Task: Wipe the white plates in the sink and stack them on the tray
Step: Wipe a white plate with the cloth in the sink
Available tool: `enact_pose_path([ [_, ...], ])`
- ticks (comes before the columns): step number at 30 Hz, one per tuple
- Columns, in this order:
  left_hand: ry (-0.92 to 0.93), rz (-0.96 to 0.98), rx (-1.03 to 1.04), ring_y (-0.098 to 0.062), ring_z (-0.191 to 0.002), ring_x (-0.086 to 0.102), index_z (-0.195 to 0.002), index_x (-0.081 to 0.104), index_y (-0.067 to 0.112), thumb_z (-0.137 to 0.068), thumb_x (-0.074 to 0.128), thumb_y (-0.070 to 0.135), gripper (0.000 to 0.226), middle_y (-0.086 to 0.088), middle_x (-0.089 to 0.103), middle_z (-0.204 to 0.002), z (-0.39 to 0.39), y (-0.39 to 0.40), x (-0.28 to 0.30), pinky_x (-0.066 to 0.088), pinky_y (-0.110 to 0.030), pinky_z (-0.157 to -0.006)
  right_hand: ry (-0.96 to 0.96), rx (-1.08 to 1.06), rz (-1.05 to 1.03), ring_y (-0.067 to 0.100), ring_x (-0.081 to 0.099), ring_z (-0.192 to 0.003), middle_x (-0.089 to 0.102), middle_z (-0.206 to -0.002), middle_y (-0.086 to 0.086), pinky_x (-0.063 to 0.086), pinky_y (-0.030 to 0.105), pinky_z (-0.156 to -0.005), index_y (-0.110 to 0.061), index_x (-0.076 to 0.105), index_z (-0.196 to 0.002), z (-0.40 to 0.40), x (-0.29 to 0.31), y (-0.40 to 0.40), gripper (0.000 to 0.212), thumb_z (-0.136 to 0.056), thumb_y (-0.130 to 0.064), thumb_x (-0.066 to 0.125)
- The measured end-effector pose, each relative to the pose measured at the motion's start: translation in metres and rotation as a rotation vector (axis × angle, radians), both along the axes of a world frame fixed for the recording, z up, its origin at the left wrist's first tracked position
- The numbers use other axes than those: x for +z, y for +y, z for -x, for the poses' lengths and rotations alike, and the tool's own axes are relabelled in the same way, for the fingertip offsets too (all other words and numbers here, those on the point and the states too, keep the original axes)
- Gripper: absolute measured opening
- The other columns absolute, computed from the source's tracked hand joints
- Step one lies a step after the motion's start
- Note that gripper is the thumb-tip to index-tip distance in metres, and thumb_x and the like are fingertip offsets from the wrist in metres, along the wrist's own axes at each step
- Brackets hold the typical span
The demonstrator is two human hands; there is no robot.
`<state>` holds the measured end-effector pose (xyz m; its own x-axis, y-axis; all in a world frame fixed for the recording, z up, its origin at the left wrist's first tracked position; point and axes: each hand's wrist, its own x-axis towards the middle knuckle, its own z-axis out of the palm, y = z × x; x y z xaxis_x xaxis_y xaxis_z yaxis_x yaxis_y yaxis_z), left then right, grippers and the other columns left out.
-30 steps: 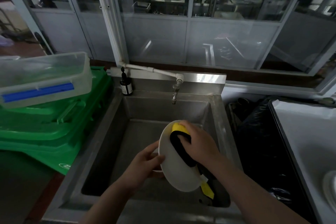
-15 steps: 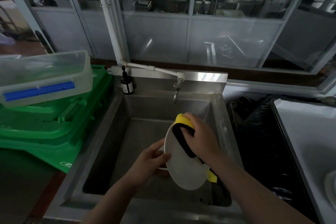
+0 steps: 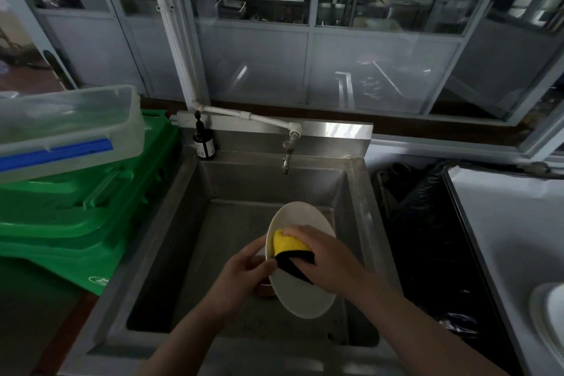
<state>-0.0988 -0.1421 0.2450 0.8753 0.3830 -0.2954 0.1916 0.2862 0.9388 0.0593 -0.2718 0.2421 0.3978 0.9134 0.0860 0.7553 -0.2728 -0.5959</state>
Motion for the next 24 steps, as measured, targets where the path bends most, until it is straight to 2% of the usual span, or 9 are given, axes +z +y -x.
enact_pose_path([
  [4,0.017,0.010,0.014,-0.029,-0.097,0.073,-0.132,0.053,0.027,-0.099,0.052,0.005,0.040,-0.012,0.075,-0.106,0.001,-0.002,-0.005,0.061,-0.039,-0.077,-0.001,0.036,0.065,0.009,0.052,-0.118,0.053,-0.134,-0.014,0.047,0.030,-0.095,-0.042,0.044,-0.138,0.006,-0.004,-0.009,0.052,-0.090,-0.053,0.060],
  [9,0.006,0.006,0.065,-0.030,-0.098,0.073,-0.135,0.051,0.030,-0.100,0.053,0.009,0.042,-0.005,0.076,-0.109,0.001,0.000,-0.006,0.062,-0.040,-0.077,-0.006,0.098,0.106,0.007,0.050,-0.119,0.053,-0.133,-0.015,0.045,0.026,-0.096,-0.044,0.042,-0.139,0.014,-0.011,-0.017,0.054,-0.090,-0.038,0.062],
  [13,0.003,-0.005,0.078,-0.033,-0.100,0.072,-0.139,0.049,0.029,-0.100,0.052,0.010,0.043,-0.006,0.075,-0.110,0.000,0.003,-0.006,0.061,-0.048,-0.084,0.008,0.104,0.107,0.006,0.051,-0.117,0.054,-0.130,-0.017,0.046,0.026,-0.095,-0.044,0.041,-0.139,0.020,-0.012,-0.021,0.053,-0.090,-0.041,0.062],
  [18,0.007,0.035,0.098,-0.033,-0.096,0.073,-0.131,0.053,0.032,-0.100,0.052,0.009,0.039,-0.008,0.076,-0.106,0.000,0.000,-0.006,0.062,-0.043,-0.077,0.006,0.121,0.105,0.006,0.054,-0.113,0.057,-0.125,-0.017,0.047,0.026,-0.092,-0.047,0.042,-0.139,0.023,-0.007,-0.028,0.055,-0.088,-0.044,0.062],
  [24,0.016,0.047,0.083,-0.040,-0.107,0.068,-0.135,0.054,0.029,-0.097,0.055,0.015,0.040,-0.015,0.072,-0.114,0.004,-0.001,-0.013,0.054,-0.057,-0.092,-0.011,0.074,0.065,0.008,0.053,-0.113,0.057,-0.128,-0.014,0.047,0.028,-0.091,-0.042,0.045,-0.138,0.031,-0.006,-0.022,0.052,-0.088,-0.040,0.060],
])
